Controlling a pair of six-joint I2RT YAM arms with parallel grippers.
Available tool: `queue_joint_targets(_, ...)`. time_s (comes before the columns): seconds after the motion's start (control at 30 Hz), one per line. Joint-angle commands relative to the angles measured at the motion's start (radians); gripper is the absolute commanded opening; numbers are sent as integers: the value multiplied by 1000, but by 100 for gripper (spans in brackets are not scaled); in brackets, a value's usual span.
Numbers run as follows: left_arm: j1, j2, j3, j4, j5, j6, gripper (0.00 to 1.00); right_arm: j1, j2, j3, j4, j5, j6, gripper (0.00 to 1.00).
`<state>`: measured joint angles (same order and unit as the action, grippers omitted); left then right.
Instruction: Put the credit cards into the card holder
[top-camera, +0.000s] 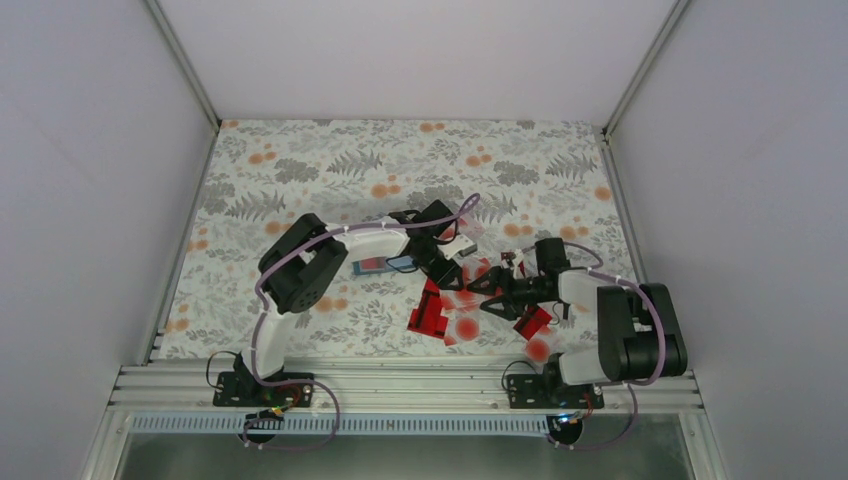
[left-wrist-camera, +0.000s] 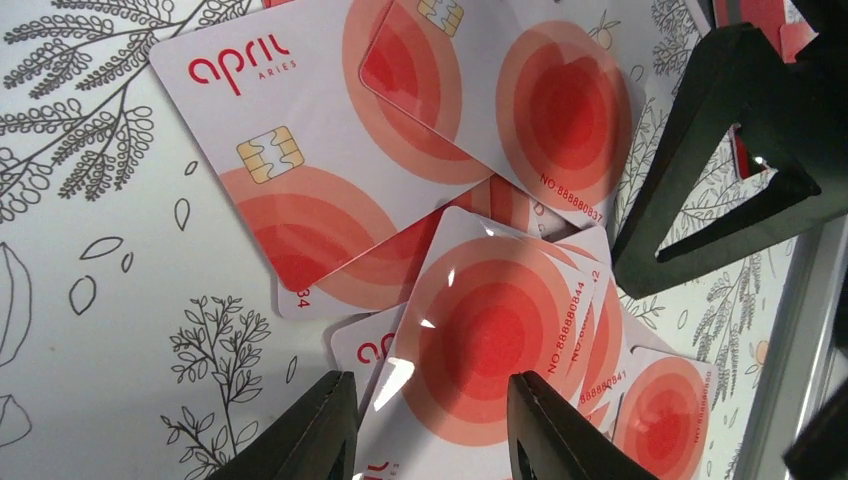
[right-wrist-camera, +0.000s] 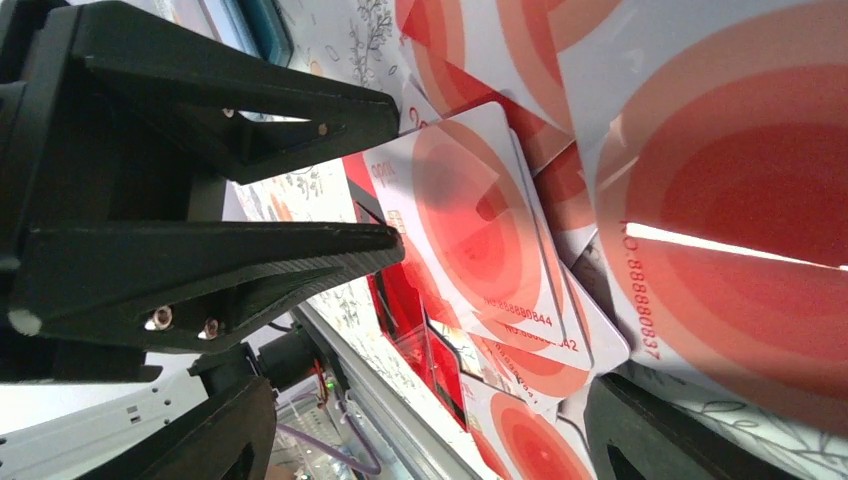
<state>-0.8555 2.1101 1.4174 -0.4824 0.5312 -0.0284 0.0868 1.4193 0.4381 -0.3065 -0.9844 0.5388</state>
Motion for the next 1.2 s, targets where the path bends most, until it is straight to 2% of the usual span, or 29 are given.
queue_joint_targets(0.0,-16,28,-54,-6,88,-49,39,13,-43,11,118,-95,34,78)
queue_joint_targets(0.13,-17,11,-61,23,161,-87,39,14,-55,16,132,-86,50,78)
queue_joint_targets(0.4,-16,-12,-102,54,190,-127,39,13,-52,60,140,-105,76,76)
queue_joint_targets(0.63,-12,-25,-97,65,213,-172,39,17,-128,116,144,-103,149,71)
queue_joint_targets(0.9,4,-7,-73,83,267,-203,39,35,-124,101,149,-70,154,68)
queue_joint_targets(1.03,10,2,-54,83,279,-215,39,47,-98,107,146,-26,144,67)
queue_joint_targets(1.17,20,5,-55,97,286,-228,39,65,-51,143,50,72,83,61)
